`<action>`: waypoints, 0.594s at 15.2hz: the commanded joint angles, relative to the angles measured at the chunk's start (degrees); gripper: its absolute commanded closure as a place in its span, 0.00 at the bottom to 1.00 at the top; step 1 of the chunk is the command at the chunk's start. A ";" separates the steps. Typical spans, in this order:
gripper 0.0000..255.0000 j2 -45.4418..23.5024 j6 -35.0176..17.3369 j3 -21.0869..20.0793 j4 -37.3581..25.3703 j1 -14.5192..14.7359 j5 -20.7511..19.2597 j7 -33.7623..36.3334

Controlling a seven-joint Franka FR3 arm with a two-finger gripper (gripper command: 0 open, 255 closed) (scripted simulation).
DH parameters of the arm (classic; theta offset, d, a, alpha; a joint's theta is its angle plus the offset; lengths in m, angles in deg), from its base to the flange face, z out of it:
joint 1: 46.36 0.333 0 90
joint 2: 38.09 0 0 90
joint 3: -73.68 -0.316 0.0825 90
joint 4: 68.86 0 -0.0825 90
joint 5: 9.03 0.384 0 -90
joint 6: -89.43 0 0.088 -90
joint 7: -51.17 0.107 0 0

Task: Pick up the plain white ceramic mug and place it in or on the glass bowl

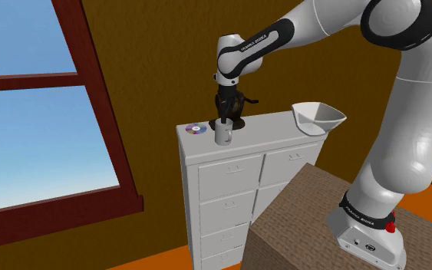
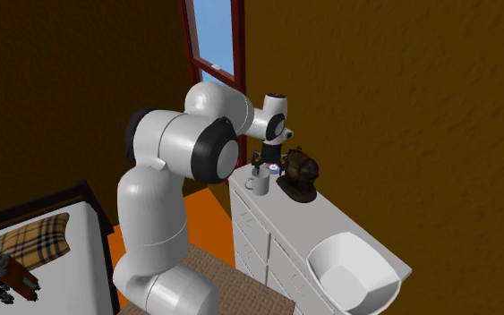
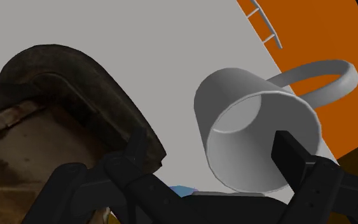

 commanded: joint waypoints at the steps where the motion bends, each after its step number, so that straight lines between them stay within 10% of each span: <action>1: 0.00 -0.60 -1.38 0.02 0.78 -0.04 0.03 -0.12; 9: 0.00 -1.77 -3.93 0.00 2.16 -0.04 0.10 -0.16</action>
